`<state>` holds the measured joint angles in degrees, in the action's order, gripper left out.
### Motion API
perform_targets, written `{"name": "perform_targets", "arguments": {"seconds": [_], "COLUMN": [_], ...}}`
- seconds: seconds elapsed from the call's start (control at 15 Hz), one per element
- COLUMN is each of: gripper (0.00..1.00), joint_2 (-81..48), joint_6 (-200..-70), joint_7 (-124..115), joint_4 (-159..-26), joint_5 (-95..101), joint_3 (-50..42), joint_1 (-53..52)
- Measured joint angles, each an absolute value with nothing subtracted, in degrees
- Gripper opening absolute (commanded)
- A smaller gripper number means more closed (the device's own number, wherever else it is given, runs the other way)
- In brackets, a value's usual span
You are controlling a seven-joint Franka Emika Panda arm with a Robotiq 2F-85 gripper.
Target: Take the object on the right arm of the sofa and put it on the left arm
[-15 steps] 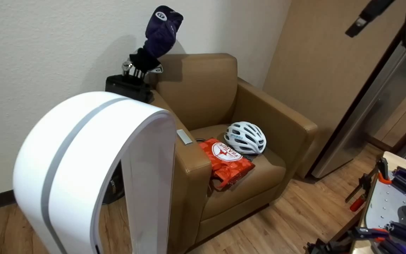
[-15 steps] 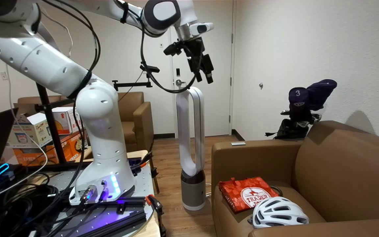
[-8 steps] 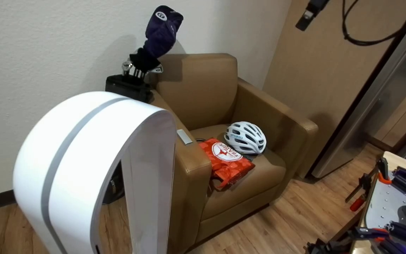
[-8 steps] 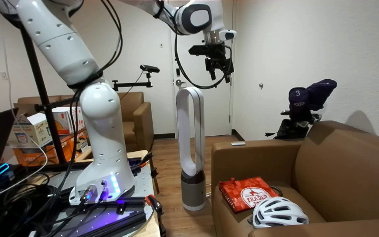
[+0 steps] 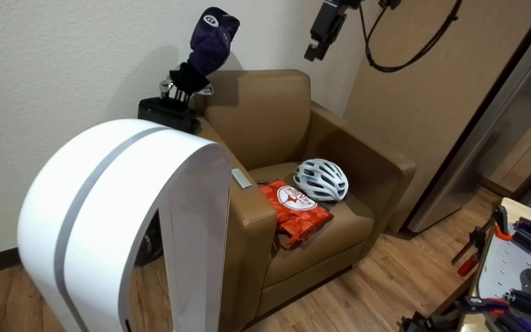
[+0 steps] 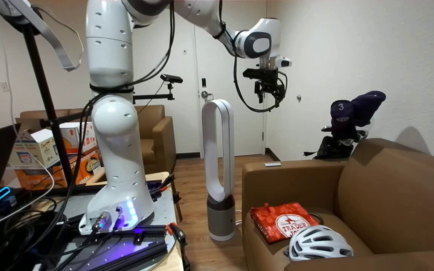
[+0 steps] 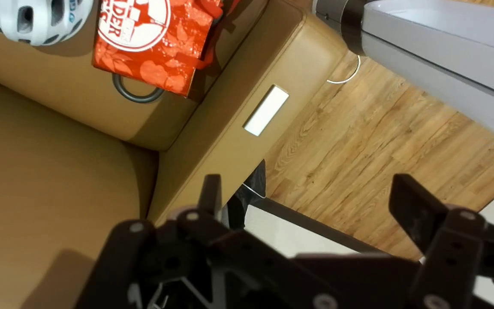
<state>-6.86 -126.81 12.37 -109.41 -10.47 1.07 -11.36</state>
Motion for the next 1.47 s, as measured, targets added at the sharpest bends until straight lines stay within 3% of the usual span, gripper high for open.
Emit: {"name": "perform_targets", "arguments": {"seconds": [0.47,0.93,1.47], "gripper": [1.00,1.00,1.00], "joint_2": [-24.6,-28.9,-52.4], "joint_6": [-126.2,-126.7,-129.2], "joint_7": [9.2,9.0,-4.3], "joint_4": [-93.7,-90.1,-71.8], "joint_5": [-9.9,-9.6,-9.5], "joint_3": [4.8,7.1,6.1], "joint_1": [-10.1,-10.2,-12.3]}}
